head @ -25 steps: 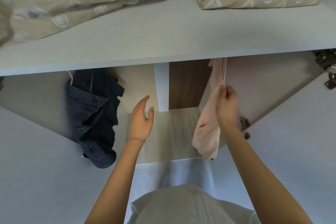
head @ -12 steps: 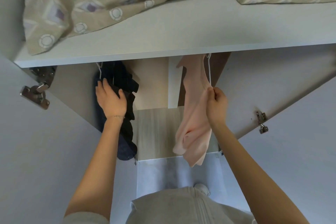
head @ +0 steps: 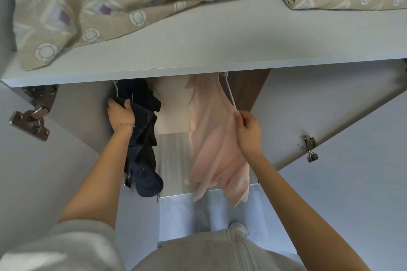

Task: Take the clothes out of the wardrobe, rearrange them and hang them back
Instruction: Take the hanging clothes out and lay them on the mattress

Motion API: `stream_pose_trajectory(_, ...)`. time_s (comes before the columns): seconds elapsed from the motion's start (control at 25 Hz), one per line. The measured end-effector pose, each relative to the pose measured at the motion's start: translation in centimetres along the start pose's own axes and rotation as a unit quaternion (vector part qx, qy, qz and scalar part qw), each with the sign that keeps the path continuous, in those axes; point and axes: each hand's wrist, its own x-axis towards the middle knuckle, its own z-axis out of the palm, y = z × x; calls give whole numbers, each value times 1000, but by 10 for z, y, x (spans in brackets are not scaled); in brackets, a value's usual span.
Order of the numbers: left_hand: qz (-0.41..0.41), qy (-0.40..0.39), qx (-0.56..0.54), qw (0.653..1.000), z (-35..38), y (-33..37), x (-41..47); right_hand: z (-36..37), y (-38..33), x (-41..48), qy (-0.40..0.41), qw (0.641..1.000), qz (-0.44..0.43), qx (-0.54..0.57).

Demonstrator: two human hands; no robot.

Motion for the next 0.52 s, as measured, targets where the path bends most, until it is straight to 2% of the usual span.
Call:
stream_pose_trajectory(0.24, -74, -35, -191, 978, 2, 3, 16, 1, 3, 4, -23, 999, -21, -8)
stream_pose_trajectory(0.52, -16, -69, -274, 959, 12, 21, -22, -4, 9, 4, -34, 999, -24, -26)
